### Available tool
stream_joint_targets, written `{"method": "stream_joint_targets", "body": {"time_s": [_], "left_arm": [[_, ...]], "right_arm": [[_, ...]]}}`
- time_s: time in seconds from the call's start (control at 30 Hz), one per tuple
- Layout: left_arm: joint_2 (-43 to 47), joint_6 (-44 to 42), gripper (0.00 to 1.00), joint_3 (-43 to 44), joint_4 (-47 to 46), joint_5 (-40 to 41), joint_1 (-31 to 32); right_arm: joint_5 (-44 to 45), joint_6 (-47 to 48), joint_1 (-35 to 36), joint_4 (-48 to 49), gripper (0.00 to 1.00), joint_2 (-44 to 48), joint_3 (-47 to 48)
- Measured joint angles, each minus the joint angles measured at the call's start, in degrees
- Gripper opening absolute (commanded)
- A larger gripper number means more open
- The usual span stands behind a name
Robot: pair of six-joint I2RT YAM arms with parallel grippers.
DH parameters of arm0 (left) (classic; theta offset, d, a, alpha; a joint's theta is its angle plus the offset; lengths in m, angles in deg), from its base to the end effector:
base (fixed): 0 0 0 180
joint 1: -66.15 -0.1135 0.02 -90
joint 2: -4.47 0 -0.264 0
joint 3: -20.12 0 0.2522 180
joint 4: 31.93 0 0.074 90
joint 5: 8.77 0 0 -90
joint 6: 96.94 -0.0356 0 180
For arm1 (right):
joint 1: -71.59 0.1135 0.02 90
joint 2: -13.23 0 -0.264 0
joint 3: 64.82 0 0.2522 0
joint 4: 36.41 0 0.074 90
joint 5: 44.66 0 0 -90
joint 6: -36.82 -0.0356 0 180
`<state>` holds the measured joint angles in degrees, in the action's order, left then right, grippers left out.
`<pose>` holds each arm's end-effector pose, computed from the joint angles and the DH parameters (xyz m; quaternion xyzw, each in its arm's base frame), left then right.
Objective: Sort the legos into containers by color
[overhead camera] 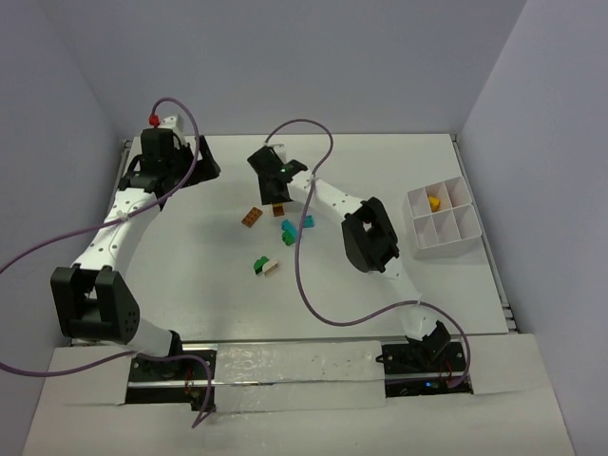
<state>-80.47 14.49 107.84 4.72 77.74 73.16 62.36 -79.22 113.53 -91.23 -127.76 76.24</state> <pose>0.3368 -0.0436 0.3277 -0.0965 0.8768 -0.1416 0.4492 0.4084 0.3530 0.1918 -0.0860 0.9397 0.0505 0.3271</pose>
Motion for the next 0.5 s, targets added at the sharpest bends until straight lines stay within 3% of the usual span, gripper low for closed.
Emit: {"method": "stream_joint_targets", "body": {"time_s": [0.1, 0.17, 0.3, 0.5], "left_arm": [[0.0, 0.0, 0.99, 0.0, 0.0, -0.1, 0.0], [0.0, 0.0, 0.99, 0.0, 0.0, -0.4, 0.0], [0.0, -0.3, 0.99, -0.2, -0.2, -3.3, -0.2], [0.5, -1.3, 0.98, -4.9, -3.8, -18.8, -2.4]], "right_arm": [[-0.4, -0.1, -0.3, 0.3, 0.17, 0.0, 0.2], [-1.2, 0.1, -0.4, 0.9, 0.0, 0.2, -0.4], [-7.1, 1.4, -1.5, 5.3, 0.0, 5.5, -9.3], [-28.3, 3.6, -9.4, 10.8, 0.0, 20.7, -25.9]]}}
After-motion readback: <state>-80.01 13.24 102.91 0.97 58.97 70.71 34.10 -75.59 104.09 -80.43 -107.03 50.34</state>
